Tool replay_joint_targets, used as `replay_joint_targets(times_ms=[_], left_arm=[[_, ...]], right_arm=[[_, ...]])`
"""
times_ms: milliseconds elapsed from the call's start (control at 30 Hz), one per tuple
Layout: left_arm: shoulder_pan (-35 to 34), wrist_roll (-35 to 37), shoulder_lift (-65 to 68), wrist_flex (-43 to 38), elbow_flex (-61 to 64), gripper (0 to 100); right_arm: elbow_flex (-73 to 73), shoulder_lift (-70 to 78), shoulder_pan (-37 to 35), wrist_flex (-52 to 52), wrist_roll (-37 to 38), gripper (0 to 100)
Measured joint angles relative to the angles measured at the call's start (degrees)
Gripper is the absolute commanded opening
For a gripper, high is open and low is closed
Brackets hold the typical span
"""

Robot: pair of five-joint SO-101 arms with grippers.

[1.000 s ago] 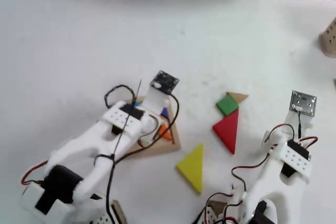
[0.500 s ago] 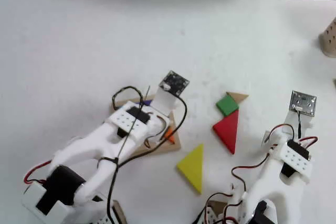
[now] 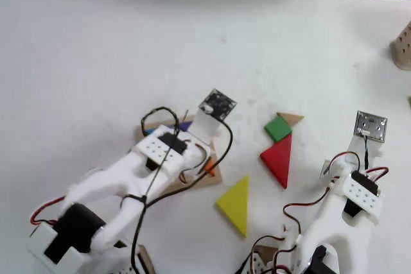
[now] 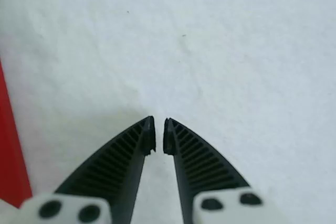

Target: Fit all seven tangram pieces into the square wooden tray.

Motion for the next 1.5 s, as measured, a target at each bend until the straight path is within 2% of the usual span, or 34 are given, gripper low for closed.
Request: replay_joint_targets(times_ms=[300, 567, 667, 1167, 1500], left_arm=[[-0.62, -0.09, 0.00, 0.97, -0.09, 2], [-13.98, -0.09, 0.09, 1.32, -0.09, 2], [-16.09, -0.09, 0.09, 1.05, -0.09, 2], [-18.20, -0.09, 0.09, -0.35, -0.09, 2], [-18.11, -0.70, 0.09, 1.58, -1.05, 2]], right_arm=[[0.00, 0.00, 0.00, 0.00, 0.00, 3.5], [0.00, 0.00, 0.09, 0.00, 0.00, 3.5], [0.00, 0.00, 0.09, 0.00, 0.00, 3.5], [0.00, 0.00, 0.09, 0.00, 0.00, 3.5], [0.00, 0.00, 0.09, 0.00, 0.00, 3.5]])
